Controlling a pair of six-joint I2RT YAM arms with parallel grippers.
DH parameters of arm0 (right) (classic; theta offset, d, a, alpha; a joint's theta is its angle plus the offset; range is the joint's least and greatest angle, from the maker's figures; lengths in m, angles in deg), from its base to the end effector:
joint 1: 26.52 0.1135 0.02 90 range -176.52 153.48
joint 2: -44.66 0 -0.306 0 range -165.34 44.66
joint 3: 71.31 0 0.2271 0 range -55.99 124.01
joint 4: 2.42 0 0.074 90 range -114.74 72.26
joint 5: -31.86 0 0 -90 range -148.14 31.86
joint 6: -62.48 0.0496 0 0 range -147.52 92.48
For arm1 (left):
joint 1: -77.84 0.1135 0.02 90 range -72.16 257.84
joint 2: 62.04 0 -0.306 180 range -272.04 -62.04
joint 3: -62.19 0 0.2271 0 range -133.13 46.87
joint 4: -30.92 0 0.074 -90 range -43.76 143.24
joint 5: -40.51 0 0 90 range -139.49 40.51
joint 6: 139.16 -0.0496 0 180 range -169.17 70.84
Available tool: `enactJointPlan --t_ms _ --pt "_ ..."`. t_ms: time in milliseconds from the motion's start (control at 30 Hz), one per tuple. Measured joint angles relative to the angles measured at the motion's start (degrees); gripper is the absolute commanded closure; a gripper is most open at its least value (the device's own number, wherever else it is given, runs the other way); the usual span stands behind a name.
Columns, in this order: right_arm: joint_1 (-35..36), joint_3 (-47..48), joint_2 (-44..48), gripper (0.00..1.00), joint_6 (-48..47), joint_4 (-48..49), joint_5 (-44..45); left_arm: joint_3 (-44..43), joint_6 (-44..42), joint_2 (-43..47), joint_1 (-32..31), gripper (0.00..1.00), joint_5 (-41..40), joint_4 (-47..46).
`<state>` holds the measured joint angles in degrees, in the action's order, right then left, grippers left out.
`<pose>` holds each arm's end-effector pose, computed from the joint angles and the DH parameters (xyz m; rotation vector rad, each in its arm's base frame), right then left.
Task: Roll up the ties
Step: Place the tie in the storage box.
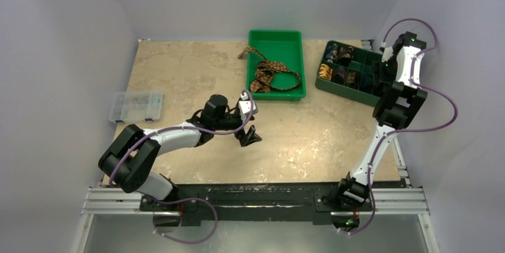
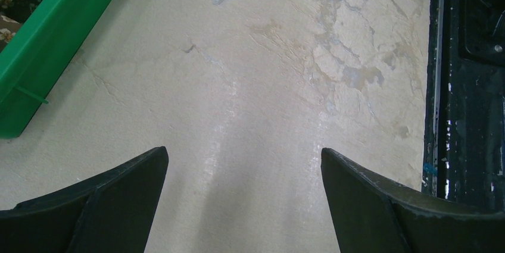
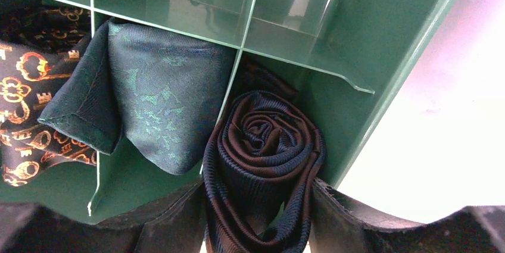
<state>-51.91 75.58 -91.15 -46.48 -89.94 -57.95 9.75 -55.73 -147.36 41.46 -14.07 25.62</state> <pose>0.4437 -0.2108 0.2503 0.1644 2.9160 -0.1355 0.2142 -0.1935 0.2422 1.1204 1.7638 -0.9528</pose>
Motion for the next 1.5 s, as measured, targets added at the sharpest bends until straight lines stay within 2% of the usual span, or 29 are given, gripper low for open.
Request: enactJointPlan --t_ms 133,467,567,700,967,1133,1233,1500 --pt "0.0 0.4 0.0 0.33 0.0 -0.2 -0.4 -0.1 0.0 -0.1 0.0 0.00 0.1 -0.3" --pt "0.0 0.9 0.1 0.30 0.1 -0.2 -2.1 -0.1 0.0 -0.1 0.0 0.00 0.4 -1.1" --pt "-0.1 1.0 0.1 0.35 0.1 -0.2 -2.5 -0.1 0.0 -0.2 0.0 0.00 0.4 -1.2" --pt "-0.3 1.2 0.1 0.30 0.1 -0.2 -2.7 -0.1 0.0 -0.2 0.0 0.00 0.4 -1.2" --pt "-0.2 1.3 1.0 0.28 0.5 0.0 -3.0 -0.1 0.2 -0.4 0.0 0.00 0.5 -1.7" --pt "-0.2 1.9 2.8 0.23 0.9 0.0 -3.3 -0.1 0.3 -0.9 0.0 0.00 0.9 -2.4" --pt "-0.2 2.4 3.8 0.24 1.0 0.1 -3.4 -0.1 0.5 -0.9 0.0 0.00 1.2 -2.4" --pt "-0.3 2.8 6.9 0.37 1.8 -0.4 -2.8 -0.1 0.8 -0.9 0.0 0.00 1.5 -2.5"
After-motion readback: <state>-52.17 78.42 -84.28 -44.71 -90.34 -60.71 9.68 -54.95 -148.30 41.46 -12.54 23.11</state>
